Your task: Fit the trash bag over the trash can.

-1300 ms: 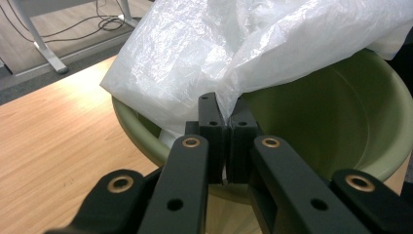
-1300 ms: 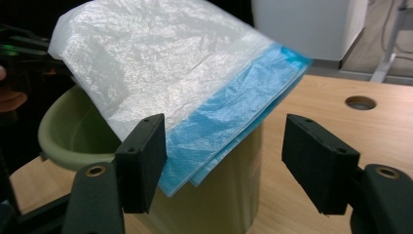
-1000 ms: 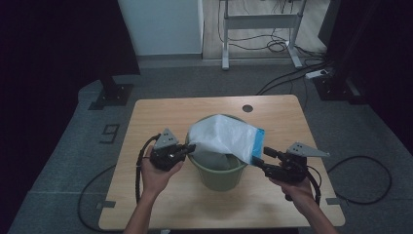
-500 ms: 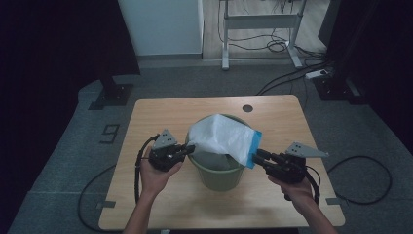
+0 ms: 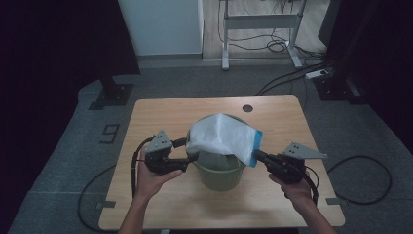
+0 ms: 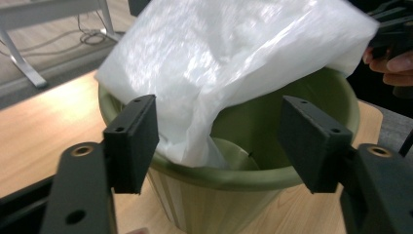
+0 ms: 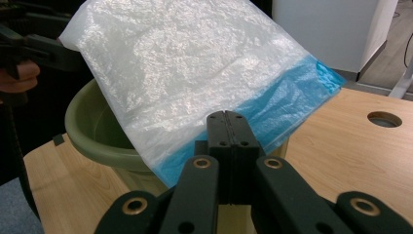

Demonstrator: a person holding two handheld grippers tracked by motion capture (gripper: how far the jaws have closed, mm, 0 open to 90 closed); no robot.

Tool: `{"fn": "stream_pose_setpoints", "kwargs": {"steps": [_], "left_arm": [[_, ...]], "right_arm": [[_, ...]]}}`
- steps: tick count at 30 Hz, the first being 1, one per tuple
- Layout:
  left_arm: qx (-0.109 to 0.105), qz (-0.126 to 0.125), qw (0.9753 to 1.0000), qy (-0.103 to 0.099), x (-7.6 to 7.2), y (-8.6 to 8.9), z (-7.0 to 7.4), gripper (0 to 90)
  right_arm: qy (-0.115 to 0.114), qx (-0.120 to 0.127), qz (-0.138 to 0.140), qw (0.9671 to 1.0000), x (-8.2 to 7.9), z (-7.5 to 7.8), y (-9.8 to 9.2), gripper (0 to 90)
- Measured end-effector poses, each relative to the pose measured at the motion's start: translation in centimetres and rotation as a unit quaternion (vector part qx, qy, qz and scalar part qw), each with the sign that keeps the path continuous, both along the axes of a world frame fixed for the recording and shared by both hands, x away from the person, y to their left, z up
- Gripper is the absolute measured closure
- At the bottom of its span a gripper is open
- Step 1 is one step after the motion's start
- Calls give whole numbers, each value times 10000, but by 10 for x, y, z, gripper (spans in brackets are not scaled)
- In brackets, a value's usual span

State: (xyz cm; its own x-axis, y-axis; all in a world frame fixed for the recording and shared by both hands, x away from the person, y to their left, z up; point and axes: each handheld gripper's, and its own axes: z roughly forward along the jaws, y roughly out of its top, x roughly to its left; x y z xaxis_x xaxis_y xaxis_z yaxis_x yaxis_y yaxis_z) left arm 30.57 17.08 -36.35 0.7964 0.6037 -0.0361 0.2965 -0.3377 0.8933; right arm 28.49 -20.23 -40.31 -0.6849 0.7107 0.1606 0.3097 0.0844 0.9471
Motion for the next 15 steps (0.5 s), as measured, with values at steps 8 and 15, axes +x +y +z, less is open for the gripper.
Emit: {"fn": "stream_pose_setpoints", "kwargs": {"steps": [8, 15], "left_arm": [[157, -191, 9994, -245, -7, -14, 16, 261], [419, -285, 9979, -398, -7, -38, 19, 229]], "right_arm": [[-4, 17, 13, 10000, 3, 2, 3, 891], [36, 28, 63, 10000, 4, 4, 6, 891]]}}
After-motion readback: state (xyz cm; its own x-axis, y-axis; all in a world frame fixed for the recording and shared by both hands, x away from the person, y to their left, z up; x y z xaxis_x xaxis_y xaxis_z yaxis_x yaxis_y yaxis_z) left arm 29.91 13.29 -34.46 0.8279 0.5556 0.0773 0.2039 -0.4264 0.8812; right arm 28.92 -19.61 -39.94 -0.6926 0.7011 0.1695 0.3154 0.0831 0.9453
